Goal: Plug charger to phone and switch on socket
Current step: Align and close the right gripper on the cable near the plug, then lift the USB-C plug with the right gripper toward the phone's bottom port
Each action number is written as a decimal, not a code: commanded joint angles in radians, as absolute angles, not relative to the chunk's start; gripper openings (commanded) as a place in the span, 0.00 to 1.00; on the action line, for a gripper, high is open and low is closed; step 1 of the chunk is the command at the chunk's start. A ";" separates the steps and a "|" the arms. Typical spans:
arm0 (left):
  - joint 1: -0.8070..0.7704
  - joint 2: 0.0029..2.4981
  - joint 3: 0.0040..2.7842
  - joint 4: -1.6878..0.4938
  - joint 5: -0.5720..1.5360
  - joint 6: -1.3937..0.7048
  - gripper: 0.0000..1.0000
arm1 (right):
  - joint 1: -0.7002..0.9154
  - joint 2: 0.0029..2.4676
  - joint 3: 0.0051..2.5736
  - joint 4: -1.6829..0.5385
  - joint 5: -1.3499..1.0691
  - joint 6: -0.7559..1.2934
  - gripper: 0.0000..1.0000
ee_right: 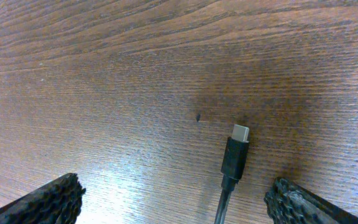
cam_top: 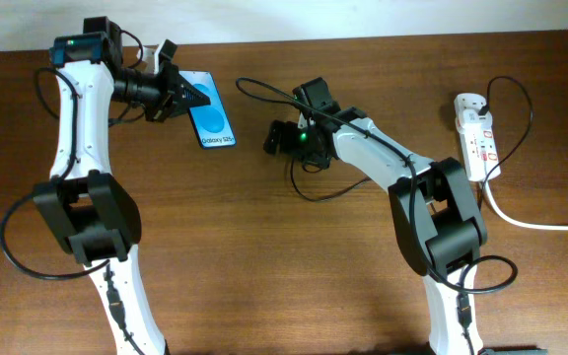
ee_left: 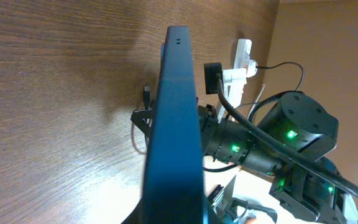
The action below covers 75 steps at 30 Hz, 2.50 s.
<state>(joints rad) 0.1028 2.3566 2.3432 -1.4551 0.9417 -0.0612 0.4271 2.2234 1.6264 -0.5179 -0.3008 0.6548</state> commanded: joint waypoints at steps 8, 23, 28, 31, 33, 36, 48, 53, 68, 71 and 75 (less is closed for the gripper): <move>0.099 2.352 2.359 -1.459 0.971 -0.119 0.00 | 0.425 2.284 1.586 -0.476 -0.258 0.663 0.98; 0.098 2.352 2.359 -1.501 0.971 -0.118 0.00 | 0.424 2.284 1.587 -0.670 -0.257 0.629 0.86; 0.098 2.352 2.359 -1.502 0.971 -0.118 0.00 | 0.424 2.284 1.587 -0.646 -0.262 0.645 0.45; 0.098 2.352 2.359 -1.502 0.971 -0.118 0.00 | 0.425 2.284 1.587 -0.616 -0.262 0.645 0.44; 0.098 2.352 2.359 -1.502 0.971 -0.118 0.00 | 0.426 2.284 1.587 -0.599 -0.261 0.646 0.44; 0.098 2.352 2.359 -1.502 0.971 -0.118 0.00 | 0.426 2.284 1.587 -0.571 -0.258 0.682 0.39; 0.098 2.352 2.359 -1.505 0.971 -0.118 0.00 | 0.426 2.359 1.586 -0.572 -0.270 0.688 0.13; 0.098 2.352 2.359 -1.504 0.970 -0.118 0.00 | 0.398 2.350 1.588 -0.619 -0.334 0.668 0.04; 0.098 2.352 2.359 -1.528 1.352 0.181 0.00 | 0.294 1.702 1.589 -0.862 -0.899 0.059 0.04; 0.093 2.352 2.359 -1.528 1.445 0.215 0.00 | 0.292 1.606 1.589 -0.925 -0.910 0.057 0.04; 0.070 2.352 2.359 -1.526 1.512 0.265 0.00 | 0.296 1.543 1.588 -1.026 -0.948 -0.001 0.04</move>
